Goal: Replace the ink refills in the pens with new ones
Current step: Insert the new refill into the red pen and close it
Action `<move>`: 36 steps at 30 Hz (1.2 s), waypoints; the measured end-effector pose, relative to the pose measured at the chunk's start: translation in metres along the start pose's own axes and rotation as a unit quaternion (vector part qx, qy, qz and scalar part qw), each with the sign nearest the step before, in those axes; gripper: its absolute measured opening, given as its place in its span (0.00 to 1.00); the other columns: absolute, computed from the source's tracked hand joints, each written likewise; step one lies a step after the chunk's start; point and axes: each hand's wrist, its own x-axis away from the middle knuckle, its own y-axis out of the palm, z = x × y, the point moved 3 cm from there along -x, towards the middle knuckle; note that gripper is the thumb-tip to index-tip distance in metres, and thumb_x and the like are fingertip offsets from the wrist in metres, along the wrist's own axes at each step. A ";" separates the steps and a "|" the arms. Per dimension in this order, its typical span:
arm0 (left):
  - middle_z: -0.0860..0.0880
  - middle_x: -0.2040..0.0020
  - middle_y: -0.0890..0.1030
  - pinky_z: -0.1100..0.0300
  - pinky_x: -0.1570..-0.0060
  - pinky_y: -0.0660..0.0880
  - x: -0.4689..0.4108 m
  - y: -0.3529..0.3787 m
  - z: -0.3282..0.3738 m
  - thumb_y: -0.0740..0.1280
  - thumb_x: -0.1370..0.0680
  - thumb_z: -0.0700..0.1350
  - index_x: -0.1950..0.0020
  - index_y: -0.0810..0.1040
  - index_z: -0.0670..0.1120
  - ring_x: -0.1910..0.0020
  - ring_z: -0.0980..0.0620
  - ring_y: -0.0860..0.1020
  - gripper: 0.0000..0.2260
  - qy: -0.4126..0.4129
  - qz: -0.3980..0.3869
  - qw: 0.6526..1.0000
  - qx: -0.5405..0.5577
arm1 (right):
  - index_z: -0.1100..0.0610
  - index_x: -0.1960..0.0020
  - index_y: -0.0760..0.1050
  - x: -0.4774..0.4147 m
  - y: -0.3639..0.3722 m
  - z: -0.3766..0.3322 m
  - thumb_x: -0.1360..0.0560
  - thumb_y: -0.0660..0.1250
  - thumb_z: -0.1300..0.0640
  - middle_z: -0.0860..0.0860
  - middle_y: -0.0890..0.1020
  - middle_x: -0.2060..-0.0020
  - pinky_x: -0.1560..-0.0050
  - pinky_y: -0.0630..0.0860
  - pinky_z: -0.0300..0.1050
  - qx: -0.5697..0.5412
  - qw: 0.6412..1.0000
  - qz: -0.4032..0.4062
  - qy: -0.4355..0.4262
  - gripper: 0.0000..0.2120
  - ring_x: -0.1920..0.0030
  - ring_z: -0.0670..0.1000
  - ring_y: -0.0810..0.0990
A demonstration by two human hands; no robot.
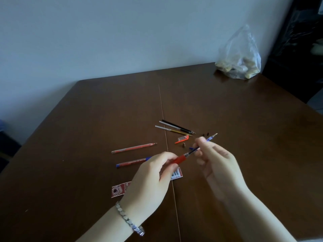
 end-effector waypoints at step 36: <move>0.64 0.57 0.77 0.77 0.62 0.74 0.003 -0.024 -0.023 0.63 0.25 0.48 0.52 0.71 0.61 0.55 0.63 0.78 0.07 -0.061 0.075 0.993 0.063 | 0.48 0.60 0.81 -0.037 0.017 -0.024 0.30 0.69 0.54 0.47 0.85 0.66 0.64 0.77 0.36 0.367 0.911 -0.099 -0.158 0.03 0.64 0.45 0.83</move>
